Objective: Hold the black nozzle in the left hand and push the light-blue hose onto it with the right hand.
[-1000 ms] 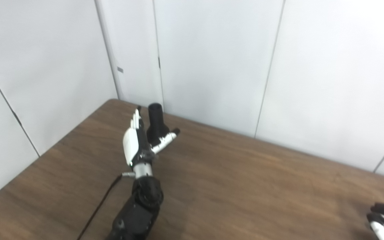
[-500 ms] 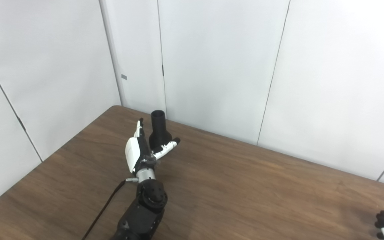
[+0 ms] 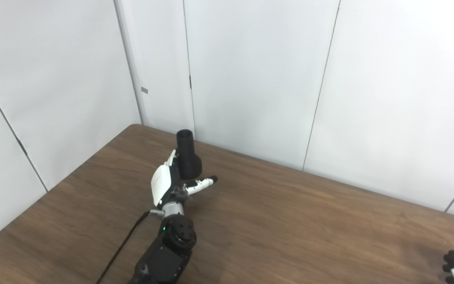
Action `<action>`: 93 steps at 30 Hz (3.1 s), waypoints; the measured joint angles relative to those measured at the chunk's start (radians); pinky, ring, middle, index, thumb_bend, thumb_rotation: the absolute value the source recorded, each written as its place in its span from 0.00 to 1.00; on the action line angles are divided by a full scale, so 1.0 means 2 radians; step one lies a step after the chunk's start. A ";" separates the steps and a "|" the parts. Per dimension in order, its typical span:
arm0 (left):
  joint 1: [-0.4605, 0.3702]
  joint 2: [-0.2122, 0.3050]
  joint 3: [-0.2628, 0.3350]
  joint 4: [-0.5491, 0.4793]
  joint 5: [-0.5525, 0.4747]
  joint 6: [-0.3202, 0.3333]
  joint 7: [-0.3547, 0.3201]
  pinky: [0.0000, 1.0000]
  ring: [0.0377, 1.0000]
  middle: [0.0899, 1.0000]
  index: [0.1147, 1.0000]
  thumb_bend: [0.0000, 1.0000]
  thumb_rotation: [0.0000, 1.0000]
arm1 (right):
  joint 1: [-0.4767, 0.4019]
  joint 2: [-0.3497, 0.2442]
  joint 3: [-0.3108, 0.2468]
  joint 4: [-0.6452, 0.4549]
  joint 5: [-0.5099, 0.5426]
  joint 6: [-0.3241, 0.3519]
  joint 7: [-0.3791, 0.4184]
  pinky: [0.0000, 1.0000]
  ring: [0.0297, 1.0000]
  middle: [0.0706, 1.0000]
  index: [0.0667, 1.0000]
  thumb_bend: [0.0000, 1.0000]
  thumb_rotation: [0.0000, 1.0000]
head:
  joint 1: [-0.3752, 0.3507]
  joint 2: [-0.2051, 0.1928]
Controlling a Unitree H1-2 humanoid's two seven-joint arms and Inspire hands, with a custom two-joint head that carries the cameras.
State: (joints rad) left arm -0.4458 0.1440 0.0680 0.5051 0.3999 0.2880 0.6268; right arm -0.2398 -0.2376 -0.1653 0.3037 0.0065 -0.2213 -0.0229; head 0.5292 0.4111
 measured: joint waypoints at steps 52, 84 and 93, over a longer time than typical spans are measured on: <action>-0.031 0.054 -0.023 0.075 0.057 0.032 -0.034 1.00 0.81 0.73 0.65 0.88 0.14 | 0.027 0.011 0.006 -0.045 0.009 0.029 0.014 0.43 0.54 0.56 0.54 0.42 0.36 | -0.030 0.014; -0.054 0.077 -0.069 0.134 0.049 -0.018 0.003 0.80 0.62 0.51 0.39 0.51 0.00 | 0.060 0.037 0.016 -0.119 0.021 0.105 0.010 0.46 0.58 0.59 0.56 0.29 0.22 | -0.052 0.018; -0.028 0.084 -0.079 0.081 0.049 -0.038 -0.020 0.81 0.57 0.43 0.42 0.53 0.00 | 0.068 0.047 0.025 -0.154 0.005 0.135 0.002 0.51 0.62 0.62 0.59 0.24 0.00 | -0.078 0.023</action>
State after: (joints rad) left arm -0.5014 0.3114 -0.0892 0.6679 0.4974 0.2124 0.5877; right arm -0.1041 -0.1427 -0.1152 -0.0041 0.0167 0.0491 -0.0180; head 0.3728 0.4571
